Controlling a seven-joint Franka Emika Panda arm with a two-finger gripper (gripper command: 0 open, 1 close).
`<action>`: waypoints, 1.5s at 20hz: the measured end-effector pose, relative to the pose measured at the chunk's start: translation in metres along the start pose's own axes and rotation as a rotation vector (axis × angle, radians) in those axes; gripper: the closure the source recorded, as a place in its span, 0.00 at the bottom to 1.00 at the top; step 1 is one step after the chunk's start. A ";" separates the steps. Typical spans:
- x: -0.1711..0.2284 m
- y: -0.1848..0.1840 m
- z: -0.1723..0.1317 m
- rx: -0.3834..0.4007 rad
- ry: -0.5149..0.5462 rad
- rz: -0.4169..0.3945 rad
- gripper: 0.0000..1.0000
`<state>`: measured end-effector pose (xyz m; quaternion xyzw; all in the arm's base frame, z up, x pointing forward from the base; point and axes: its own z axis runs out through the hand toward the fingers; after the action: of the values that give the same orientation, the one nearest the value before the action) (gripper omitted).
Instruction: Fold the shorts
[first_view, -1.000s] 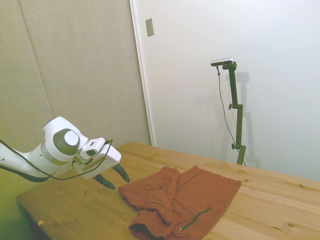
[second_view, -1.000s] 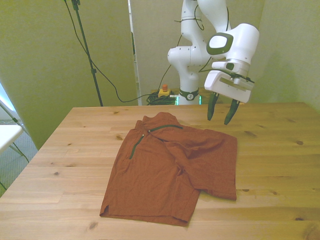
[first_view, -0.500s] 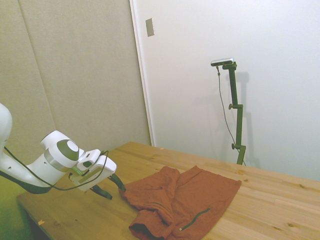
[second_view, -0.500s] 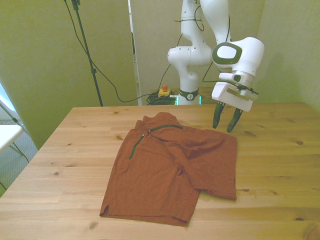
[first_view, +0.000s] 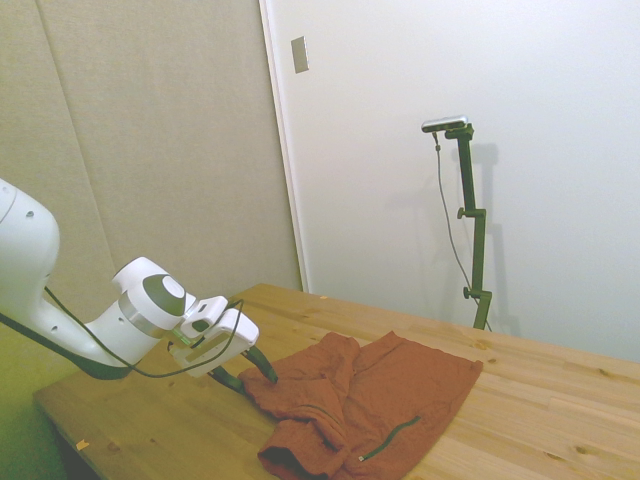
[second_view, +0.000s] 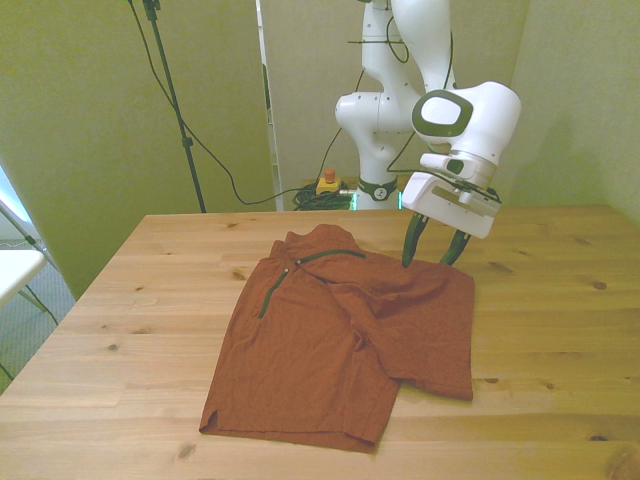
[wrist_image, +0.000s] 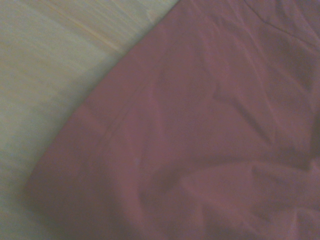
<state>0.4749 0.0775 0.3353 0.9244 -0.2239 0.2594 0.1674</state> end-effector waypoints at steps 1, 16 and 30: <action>0.003 -0.003 0.002 0.004 0.002 -0.003 1.00; 0.010 -0.011 0.015 0.012 -0.009 -0.015 1.00; 0.025 -0.011 0.026 0.026 -0.015 0.021 1.00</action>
<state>0.5100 0.0681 0.3259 0.9260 -0.2315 0.2572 0.1509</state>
